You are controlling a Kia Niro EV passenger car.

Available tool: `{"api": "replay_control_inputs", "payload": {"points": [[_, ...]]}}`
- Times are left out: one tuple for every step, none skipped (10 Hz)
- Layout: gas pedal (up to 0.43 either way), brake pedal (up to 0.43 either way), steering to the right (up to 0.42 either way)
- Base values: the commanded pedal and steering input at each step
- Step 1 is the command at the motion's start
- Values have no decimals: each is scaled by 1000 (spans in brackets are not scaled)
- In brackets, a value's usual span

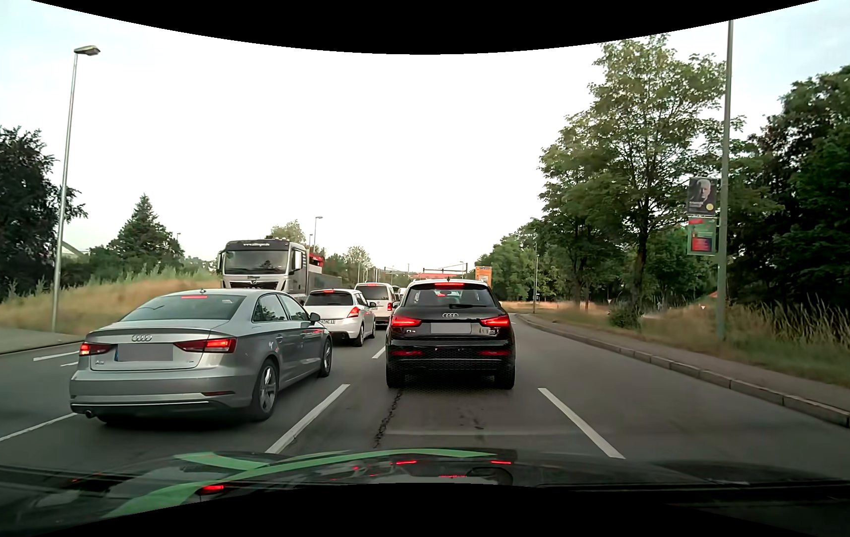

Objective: Follow the waypoints while adhering to traffic rules and regulations

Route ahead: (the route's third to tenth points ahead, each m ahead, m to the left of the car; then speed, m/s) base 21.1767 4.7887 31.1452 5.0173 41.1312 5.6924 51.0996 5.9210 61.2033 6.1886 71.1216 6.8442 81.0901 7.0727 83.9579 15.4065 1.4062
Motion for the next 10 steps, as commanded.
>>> {"api": "replay_control_inputs", "payload": {"points": [[0,213,-7],[0,213,-8],[0,213,-8],[0,213,-8],[0,213,-8],[0,213,-8],[0,220,-8],[0,220,-8],[0,220,-8],[0,220,-8]]}}
